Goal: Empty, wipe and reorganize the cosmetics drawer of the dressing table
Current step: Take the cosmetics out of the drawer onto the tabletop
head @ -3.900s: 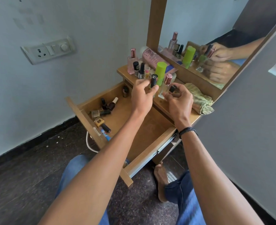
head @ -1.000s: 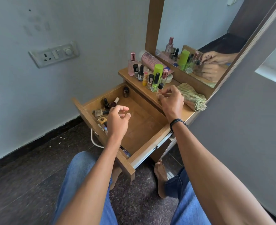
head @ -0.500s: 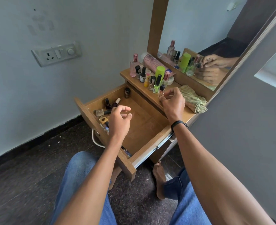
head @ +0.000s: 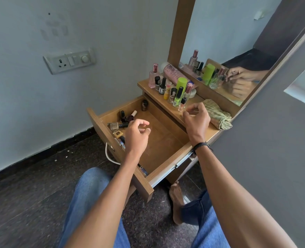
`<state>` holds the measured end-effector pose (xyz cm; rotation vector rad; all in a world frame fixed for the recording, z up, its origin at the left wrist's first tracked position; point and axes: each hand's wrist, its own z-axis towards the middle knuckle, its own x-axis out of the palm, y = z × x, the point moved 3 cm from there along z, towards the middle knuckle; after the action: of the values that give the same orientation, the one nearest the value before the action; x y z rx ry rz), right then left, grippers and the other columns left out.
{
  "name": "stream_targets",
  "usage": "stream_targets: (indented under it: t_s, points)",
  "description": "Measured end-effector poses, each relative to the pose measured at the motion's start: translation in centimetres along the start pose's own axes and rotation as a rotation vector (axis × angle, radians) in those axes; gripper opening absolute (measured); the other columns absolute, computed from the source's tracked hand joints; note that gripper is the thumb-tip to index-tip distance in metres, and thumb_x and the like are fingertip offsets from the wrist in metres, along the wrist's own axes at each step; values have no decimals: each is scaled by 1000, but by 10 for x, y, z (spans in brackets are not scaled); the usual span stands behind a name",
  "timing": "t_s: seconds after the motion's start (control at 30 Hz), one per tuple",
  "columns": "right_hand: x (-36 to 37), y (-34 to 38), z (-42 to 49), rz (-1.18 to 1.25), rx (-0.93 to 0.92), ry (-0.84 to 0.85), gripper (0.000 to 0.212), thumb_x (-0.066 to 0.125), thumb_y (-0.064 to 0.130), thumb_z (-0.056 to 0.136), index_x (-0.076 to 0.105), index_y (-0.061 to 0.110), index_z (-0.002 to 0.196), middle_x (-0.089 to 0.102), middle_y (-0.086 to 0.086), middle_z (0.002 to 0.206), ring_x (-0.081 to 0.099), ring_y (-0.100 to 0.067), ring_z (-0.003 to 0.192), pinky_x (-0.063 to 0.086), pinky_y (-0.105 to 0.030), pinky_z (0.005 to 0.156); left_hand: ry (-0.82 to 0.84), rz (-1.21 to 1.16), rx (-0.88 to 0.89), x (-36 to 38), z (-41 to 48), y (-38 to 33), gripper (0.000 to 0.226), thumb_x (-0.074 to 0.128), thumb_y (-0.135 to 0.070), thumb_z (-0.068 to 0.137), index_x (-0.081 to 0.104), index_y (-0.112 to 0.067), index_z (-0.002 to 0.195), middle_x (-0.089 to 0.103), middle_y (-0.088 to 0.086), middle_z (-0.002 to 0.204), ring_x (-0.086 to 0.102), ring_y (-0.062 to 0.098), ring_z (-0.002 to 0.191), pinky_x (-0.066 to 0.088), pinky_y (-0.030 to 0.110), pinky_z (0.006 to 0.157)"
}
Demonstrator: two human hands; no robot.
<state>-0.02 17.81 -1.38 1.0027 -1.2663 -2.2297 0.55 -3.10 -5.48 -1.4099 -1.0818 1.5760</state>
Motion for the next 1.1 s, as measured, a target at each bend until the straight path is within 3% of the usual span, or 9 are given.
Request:
stream_targets:
  t_s: [0.13, 0.3, 0.43, 0.57, 0.63, 0.77, 0.83, 0.9, 1.1]
  points:
    - [2, -2, -53, 79, -50, 48, 21, 70, -1, 85, 61, 18, 85, 64, 12, 84, 61, -1, 75, 51, -16, 70, -5, -14, 25, -2, 1, 0, 16, 68, -8, 91, 67, -20, 102, 60, -5, 118, 65, 3, 91, 49, 13, 66]
    - [30, -16, -102, -58, -23, 359, 17, 73, 9, 87, 65, 24, 91, 66, 15, 90, 61, 2, 80, 49, -11, 70, -86, 89, 123, -25, 13, -4, 20, 66, -6, 91, 66, -22, 103, 60, -5, 119, 63, 7, 95, 55, 23, 74]
    - [44, -16, -111, -267, -149, 482, 11, 72, 18, 91, 66, 20, 99, 65, 9, 97, 60, -8, 85, 49, -21, 69, -113, 282, 88, -52, 31, 12, 27, 66, -6, 93, 64, -21, 116, 59, -2, 123, 59, 15, 113, 50, 21, 84]
    - [49, -16, -112, -386, -198, 555, 16, 72, 26, 93, 67, 20, 107, 66, 6, 101, 60, -11, 90, 50, -24, 70, -20, 580, 85, -48, 34, 25, 37, 68, -16, 94, 58, -22, 129, 58, 1, 133, 49, 23, 124, 41, 36, 100]
    - [53, -14, -113, -383, -189, 656, 22, 74, 28, 92, 67, 22, 112, 64, 8, 102, 61, -10, 91, 57, -31, 75, 13, 730, 126, -41, 32, 26, 40, 68, -24, 94, 57, -26, 132, 59, -1, 134, 48, 24, 126, 36, 39, 103]
    - [64, -7, -115, -325, -171, 942, 47, 76, 14, 86, 63, 27, 129, 62, 8, 112, 62, -12, 97, 59, -39, 86, 35, 841, 160, -38, 33, 30, 40, 66, -28, 95, 59, -30, 134, 60, -4, 136, 47, 24, 127, 34, 40, 102]
    - [71, 0, -120, -313, -194, 1009, 45, 73, 18, 90, 62, 26, 133, 62, 6, 114, 62, -15, 99, 58, -42, 87, 23, 861, 169, -38, 33, 31, 39, 65, -27, 95, 59, -30, 133, 60, -5, 135, 48, 23, 126, 34, 39, 101]
    - [77, 5, -125, -296, -227, 1012, 34, 67, 28, 94, 64, 28, 129, 63, 5, 112, 63, -17, 96, 58, -44, 85, 14, 905, 186, -37, 31, 32, 40, 65, -28, 94, 59, -29, 134, 61, -4, 134, 48, 23, 126, 34, 39, 100]
    - [84, 2, -128, -336, -226, 1027, 16, 65, 19, 92, 65, 34, 97, 63, 8, 109, 61, -17, 90, 55, -44, 82, 25, 1005, 197, -34, 30, 34, 40, 65, -29, 93, 60, -31, 133, 62, -4, 133, 48, 23, 125, 33, 39, 98]
